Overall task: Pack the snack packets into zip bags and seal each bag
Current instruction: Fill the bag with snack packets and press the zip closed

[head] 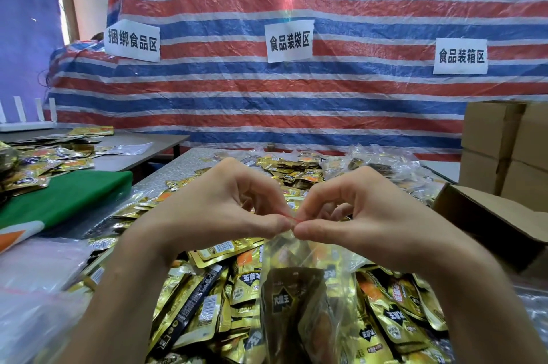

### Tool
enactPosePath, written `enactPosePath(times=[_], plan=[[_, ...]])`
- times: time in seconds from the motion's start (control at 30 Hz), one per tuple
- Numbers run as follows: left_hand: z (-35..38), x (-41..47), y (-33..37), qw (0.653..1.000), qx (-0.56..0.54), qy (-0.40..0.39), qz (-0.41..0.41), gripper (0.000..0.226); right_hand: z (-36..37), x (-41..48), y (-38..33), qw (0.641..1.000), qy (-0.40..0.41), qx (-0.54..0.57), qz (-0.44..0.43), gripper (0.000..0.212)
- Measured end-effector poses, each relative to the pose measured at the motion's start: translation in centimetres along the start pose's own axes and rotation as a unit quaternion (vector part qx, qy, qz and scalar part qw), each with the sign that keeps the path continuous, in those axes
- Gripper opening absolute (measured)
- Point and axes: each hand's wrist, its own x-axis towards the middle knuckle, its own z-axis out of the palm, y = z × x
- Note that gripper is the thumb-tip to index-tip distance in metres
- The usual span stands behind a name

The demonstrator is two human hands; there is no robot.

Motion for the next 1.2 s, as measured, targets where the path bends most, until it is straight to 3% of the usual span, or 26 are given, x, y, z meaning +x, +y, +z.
enactPosePath(times=[0.9,1.2], plan=[[-0.1,0.1,-0.3,1.0,-0.008,-0.022,0.019,0.004,-0.3,-0.2,-0.7,1.0,0.01,-0.011,-0.004,0.004],[0.9,0.7,-0.7,0.996,-0.003,0.039,0.079,0.005,-0.1,0.0,-0.7,0.998,0.041,-0.044,-0.024,0.011]])
